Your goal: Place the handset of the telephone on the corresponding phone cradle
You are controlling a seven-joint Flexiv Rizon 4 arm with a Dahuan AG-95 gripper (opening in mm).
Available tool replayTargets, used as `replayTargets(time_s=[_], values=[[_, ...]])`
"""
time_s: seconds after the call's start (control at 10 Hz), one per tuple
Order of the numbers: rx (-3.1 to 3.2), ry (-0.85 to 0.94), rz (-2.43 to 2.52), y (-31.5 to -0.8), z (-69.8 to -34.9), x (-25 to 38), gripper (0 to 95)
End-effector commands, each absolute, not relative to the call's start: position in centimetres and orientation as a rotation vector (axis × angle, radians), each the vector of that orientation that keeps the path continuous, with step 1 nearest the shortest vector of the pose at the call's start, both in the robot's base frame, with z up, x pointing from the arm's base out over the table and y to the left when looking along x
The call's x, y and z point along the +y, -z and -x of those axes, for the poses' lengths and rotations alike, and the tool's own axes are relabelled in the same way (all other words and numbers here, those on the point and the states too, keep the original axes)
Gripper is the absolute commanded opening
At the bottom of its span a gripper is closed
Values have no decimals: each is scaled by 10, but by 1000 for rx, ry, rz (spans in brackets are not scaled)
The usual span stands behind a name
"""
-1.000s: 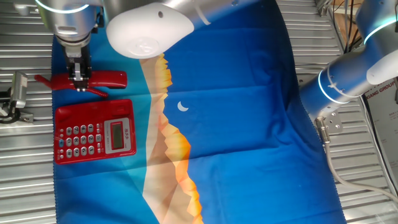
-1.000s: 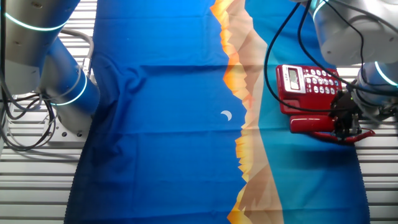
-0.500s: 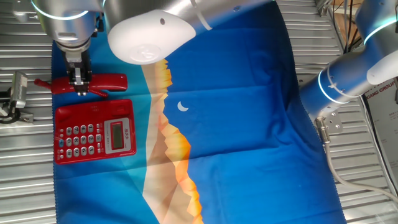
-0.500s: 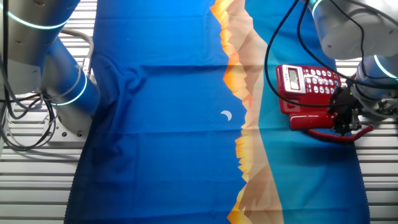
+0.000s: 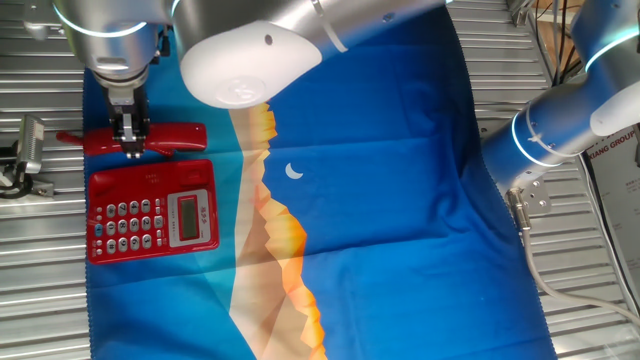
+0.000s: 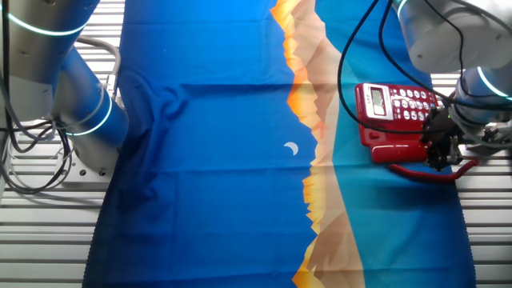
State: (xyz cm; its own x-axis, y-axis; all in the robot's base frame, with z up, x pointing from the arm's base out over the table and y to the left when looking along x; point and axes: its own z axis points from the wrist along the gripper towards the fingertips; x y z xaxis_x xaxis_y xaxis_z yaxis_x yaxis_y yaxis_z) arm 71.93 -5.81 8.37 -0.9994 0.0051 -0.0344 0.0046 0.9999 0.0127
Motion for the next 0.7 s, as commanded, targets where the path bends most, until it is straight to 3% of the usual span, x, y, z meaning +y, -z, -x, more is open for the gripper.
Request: replayTargets(time_s=[0.1, 0.7], values=[[3109, -15, -3, -83, -719, -55, 0], [3108, -19, -17, -84, -716, -46, 0]])
